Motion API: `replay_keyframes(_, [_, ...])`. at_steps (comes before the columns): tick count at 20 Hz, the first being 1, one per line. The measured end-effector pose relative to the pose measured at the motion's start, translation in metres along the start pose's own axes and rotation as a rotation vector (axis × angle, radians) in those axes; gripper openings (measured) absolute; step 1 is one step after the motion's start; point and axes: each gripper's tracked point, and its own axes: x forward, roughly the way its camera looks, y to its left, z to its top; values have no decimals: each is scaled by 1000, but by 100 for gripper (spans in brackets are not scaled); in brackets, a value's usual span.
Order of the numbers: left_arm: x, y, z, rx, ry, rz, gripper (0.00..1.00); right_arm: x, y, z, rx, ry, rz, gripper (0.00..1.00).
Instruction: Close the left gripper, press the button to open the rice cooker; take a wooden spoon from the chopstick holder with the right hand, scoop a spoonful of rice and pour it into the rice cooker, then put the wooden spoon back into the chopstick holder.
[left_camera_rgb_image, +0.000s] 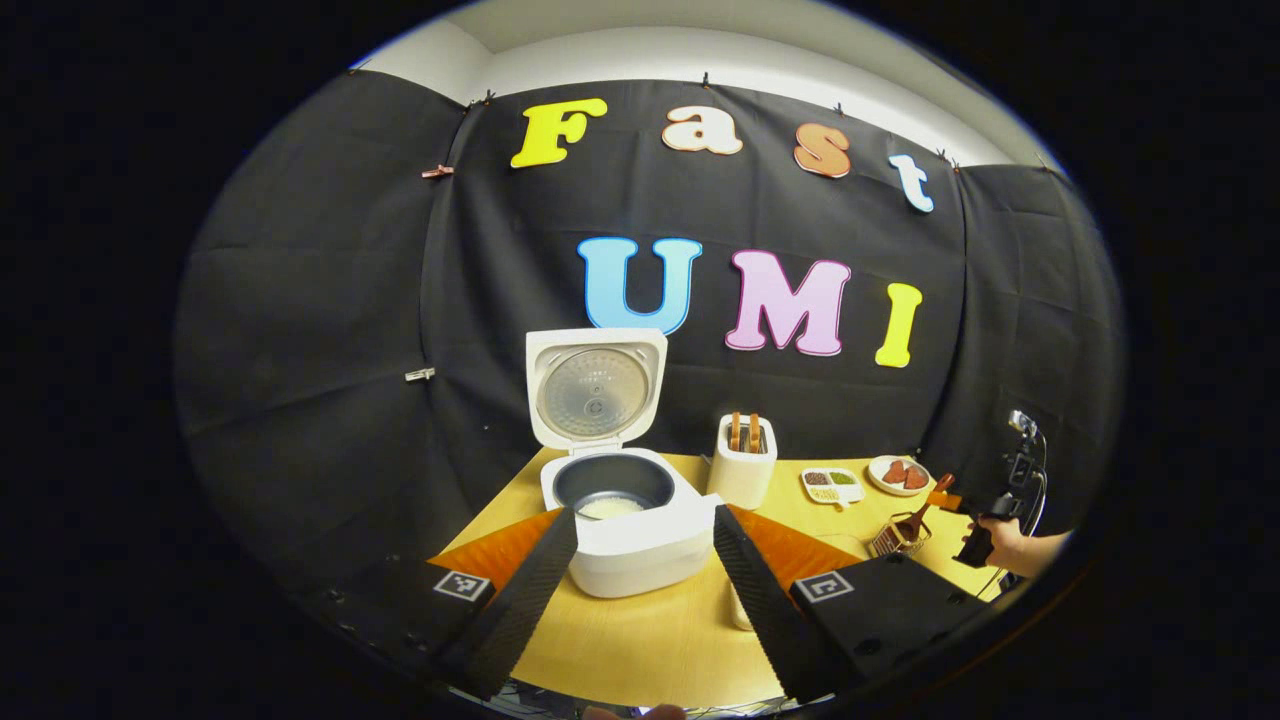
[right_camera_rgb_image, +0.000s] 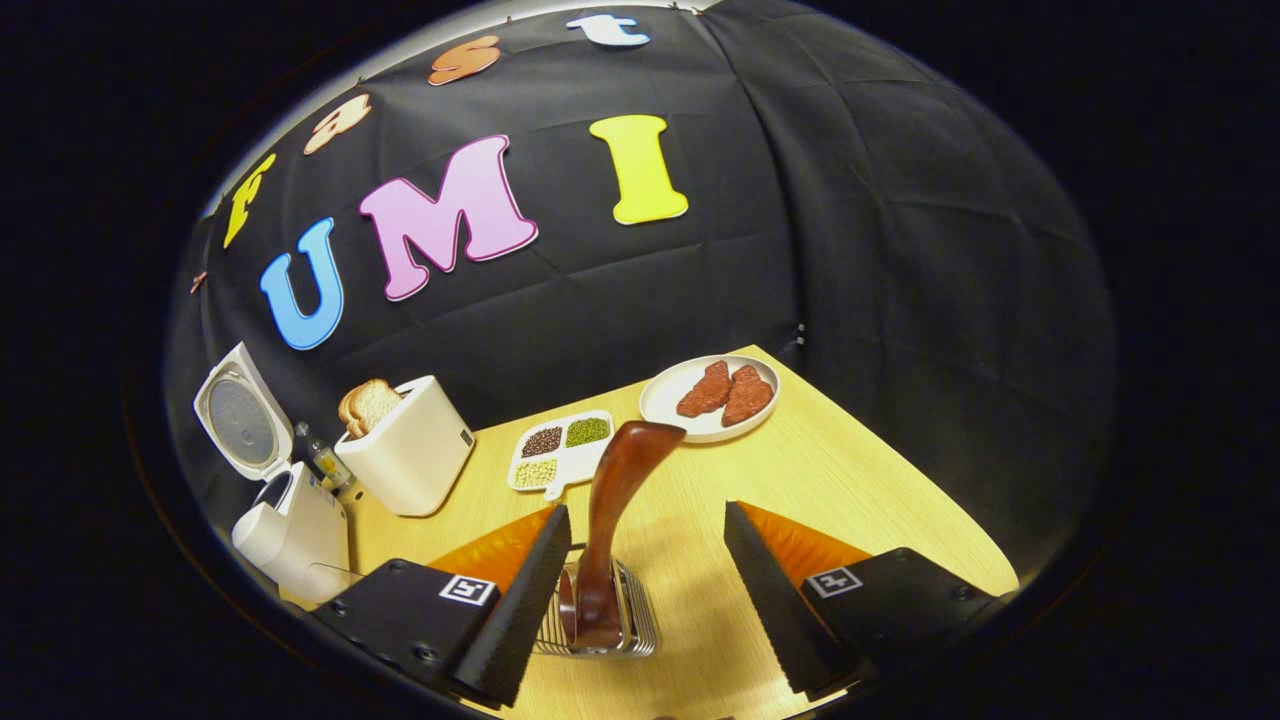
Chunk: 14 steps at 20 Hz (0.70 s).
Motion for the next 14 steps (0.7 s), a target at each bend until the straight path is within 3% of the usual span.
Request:
replay_keyframes(2, [6, 0, 12, -8, -30, -9, 95, -22, 0, 14, 57, -43, -13, 99])
replay_keyframes(6, [20, -3, 49, -16, -120, -30, 95, -80, 26, 74, 177, -198, 89, 98])
replay_keyframes(9, [36, -6, 73, -26, -172, -62, 95, -108, 36, 96, 242, -209, 145, 98])
replay_keyframes(12, [56, -5, 107, -28, -236, -83, 95, -137, 23, 137, 171, -330, 103, 98])
replay_keyframes(14, [72, -2, 134, -25, -277, -94, 95, -155, 12, 151, 61, -380, 45, 98])
